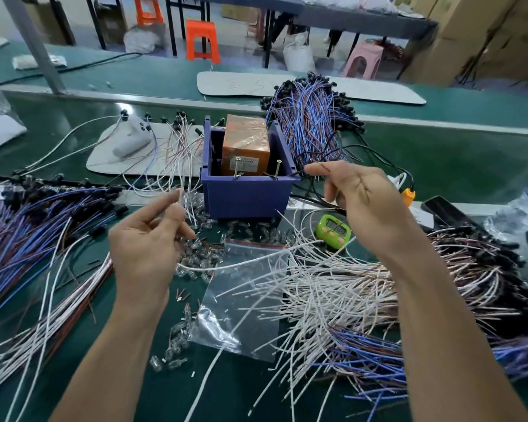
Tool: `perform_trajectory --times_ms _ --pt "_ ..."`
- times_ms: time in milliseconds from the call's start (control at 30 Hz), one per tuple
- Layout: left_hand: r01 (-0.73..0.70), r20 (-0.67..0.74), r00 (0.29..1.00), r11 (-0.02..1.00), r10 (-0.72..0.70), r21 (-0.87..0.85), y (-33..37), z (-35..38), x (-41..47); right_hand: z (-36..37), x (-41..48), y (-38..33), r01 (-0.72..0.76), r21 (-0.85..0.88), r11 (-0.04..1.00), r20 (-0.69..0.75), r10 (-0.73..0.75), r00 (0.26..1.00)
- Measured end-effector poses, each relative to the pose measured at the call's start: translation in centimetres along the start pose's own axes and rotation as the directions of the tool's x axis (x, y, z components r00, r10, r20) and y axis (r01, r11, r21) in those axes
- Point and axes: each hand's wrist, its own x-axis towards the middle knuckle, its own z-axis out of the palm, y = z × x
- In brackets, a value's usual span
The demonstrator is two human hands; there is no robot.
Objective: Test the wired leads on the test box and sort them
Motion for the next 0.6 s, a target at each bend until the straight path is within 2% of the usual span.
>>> perform_trajectory --times_ms 67,133,233,333,467,600 --pt "-0.065 0.065 0.996 0.992 0.058 0.107 0.0 0.3 0.1 -0.2 0.8 -0.2 0.022 -0.183 0.983 0.008 -0.021 1.0" --pt "-0.12 0.128 0.987 0.977 0.098 0.179 0.0 0.7 0.2 -0.2 1.2 -0.4 0.02 -0.265 0.964 0.011 -0.018 1.0" --pt "-0.146 0.173 0.98 0.942 0.096 0.303 0.0 1.5 0.7 -0.1 1.7 -0.7 0.022 -0.256 0.966 -0.016 -0.027 1.0" --pt "-0.138 0.171 0.981 0.939 0.087 0.316 -0.4 2.0 1.0 0.1 2.0 -0.5 0.075 -0.253 0.965 -0.035 -0.086 0.996" --pt "-0.144 0.158 0.983 0.928 0.094 0.345 -1.1 1.8 1.6 0.0 2.2 -0.1 0.146 -0.372 0.917 -0.065 -0.183 0.981" --pt "-0.14 0.118 0.988 0.917 0.103 0.373 -1.6 1.5 2.3 -0.1 3.0 0.2 0.109 -0.349 0.931 -0.035 -0.13 0.991"
